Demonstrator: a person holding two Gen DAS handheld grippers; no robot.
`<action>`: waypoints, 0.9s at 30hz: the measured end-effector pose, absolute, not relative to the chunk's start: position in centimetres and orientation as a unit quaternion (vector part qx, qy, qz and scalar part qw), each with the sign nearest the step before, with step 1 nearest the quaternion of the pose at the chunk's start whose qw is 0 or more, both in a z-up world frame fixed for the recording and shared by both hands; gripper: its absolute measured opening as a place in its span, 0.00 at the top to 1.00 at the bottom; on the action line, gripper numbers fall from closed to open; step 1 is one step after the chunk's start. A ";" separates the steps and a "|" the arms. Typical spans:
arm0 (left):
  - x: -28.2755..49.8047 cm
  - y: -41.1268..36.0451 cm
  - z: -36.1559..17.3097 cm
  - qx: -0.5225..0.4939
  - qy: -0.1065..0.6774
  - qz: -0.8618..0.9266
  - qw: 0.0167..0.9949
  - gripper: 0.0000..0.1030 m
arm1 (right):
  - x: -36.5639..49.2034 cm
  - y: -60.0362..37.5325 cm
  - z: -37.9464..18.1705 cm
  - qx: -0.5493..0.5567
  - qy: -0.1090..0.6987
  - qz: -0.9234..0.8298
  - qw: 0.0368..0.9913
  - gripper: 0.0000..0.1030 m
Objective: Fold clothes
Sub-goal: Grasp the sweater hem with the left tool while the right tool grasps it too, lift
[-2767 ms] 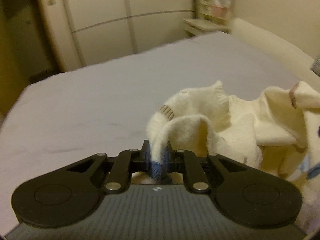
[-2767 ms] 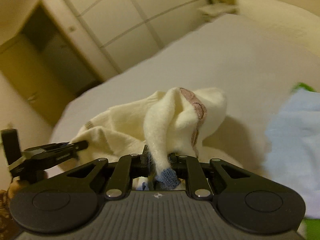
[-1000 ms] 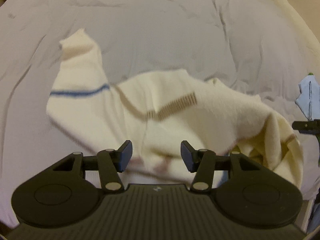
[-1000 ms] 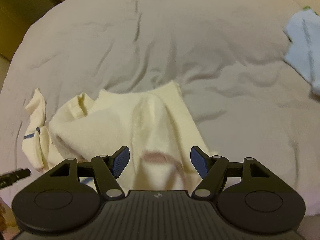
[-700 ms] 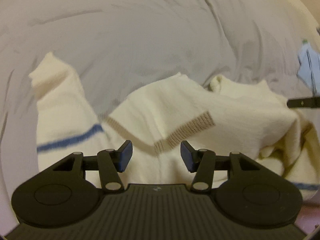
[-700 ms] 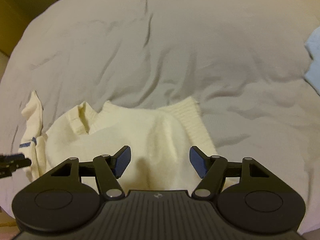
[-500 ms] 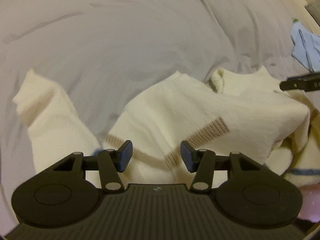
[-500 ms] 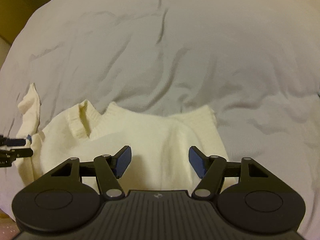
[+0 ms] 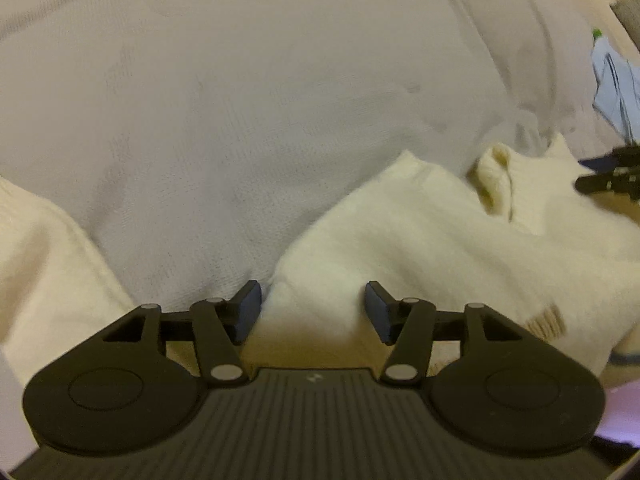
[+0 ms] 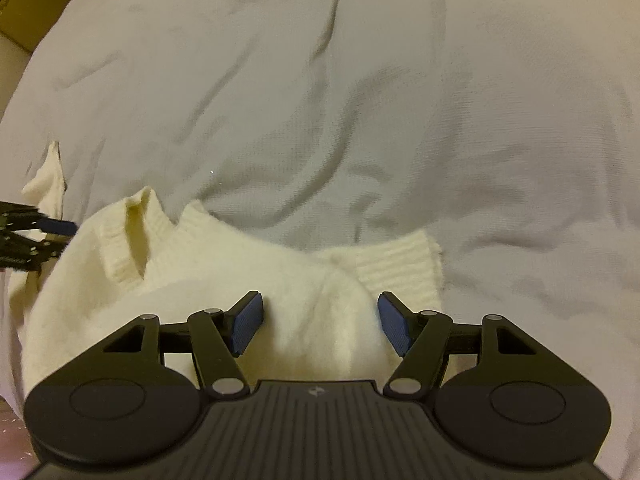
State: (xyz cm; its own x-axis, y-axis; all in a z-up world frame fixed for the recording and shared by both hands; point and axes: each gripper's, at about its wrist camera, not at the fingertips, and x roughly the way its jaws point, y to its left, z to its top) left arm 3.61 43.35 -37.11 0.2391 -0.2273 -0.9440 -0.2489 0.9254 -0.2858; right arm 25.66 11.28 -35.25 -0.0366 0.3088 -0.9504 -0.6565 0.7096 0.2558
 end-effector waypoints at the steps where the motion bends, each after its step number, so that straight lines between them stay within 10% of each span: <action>1: 3.7 43.2 -37.6 -0.197 0.619 0.005 0.760 0.44 | 25.7 11.4 -35.5 -0.137 0.628 0.359 0.677 0.36; 8: 3.1 41.2 -37.4 -0.160 0.601 -0.021 0.783 0.77 | 25.2 11.8 -36.7 -0.137 0.639 0.387 0.651 0.45; 12: 2.4 41.5 -37.6 -0.160 0.594 0.008 0.788 0.56 | 25.3 11.3 -36.2 -0.137 0.638 0.391 0.649 0.53; 15: 2.8 41.6 -38.3 -0.160 0.596 0.009 0.787 0.55 | 26.0 10.8 -36.8 -0.140 0.643 0.364 0.659 0.23; 17: 2.8 41.2 -38.3 -0.153 0.594 0.006 0.790 0.70 | 26.2 10.4 -37.8 -0.123 0.659 0.361 0.648 0.36; 18: 2.7 40.6 -38.0 -0.140 0.592 0.005 0.794 0.77 | 26.1 10.3 -37.9 -0.102 0.668 0.363 0.642 0.62; 27: -3.0 40.0 -27.9 -0.097 0.483 0.083 0.866 0.86 | 18.8 9.3 -27.6 -0.132 0.523 0.334 0.773 0.76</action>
